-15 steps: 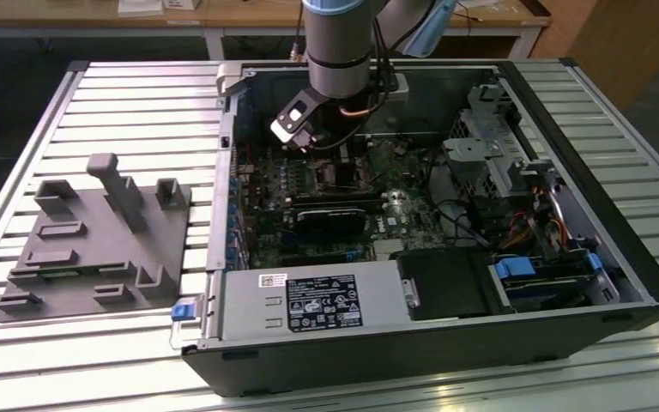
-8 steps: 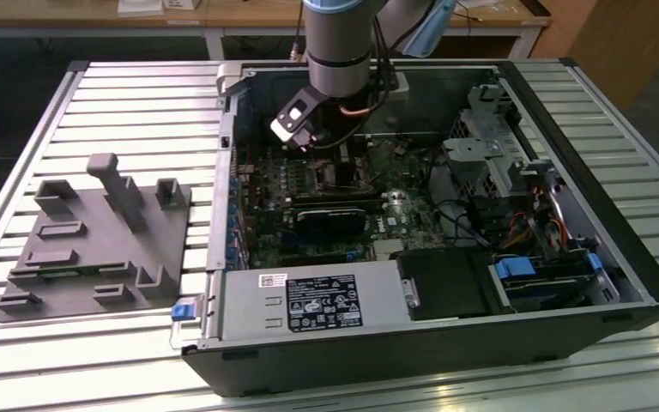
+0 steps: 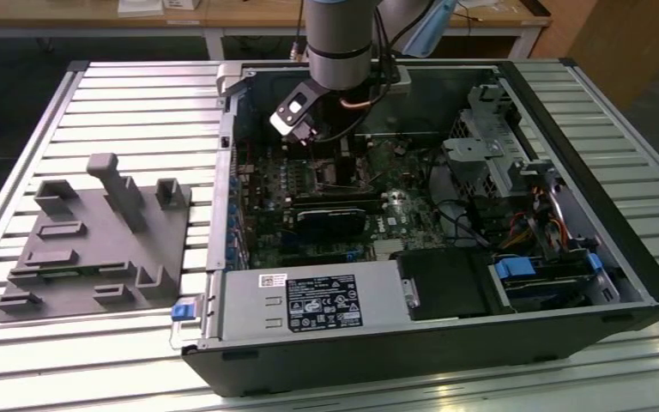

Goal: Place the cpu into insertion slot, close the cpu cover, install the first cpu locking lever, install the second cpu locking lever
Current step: 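Place the cpu into insertion slot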

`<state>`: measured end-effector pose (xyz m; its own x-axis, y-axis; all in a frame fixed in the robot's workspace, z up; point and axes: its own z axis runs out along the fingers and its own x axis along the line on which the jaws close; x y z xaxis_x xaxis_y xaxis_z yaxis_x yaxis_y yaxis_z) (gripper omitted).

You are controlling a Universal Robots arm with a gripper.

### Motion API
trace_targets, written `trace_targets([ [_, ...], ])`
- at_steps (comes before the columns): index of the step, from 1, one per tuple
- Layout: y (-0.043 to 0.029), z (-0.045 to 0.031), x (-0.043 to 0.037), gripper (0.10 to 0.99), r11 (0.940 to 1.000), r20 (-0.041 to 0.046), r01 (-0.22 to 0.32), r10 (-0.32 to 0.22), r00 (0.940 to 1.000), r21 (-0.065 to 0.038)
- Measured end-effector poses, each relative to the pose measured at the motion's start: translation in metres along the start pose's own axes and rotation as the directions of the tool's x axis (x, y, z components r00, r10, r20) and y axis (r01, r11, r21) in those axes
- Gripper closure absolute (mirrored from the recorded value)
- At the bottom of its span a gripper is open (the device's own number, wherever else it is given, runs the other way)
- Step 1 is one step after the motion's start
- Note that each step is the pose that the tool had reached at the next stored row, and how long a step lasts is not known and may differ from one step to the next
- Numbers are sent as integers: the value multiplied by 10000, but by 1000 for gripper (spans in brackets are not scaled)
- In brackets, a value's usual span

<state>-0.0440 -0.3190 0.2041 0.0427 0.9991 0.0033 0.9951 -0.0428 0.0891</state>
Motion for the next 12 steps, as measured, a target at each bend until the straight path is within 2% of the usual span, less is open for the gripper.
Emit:
trace_targets([
  [9,0,0,0,486,10000,0,-1,1,10000,0],
  [11,0,0,0,612,10000,-1,-1,1,10000,0],
  [12,0,0,0,612,10000,-1,-1,1,10000,0],
])
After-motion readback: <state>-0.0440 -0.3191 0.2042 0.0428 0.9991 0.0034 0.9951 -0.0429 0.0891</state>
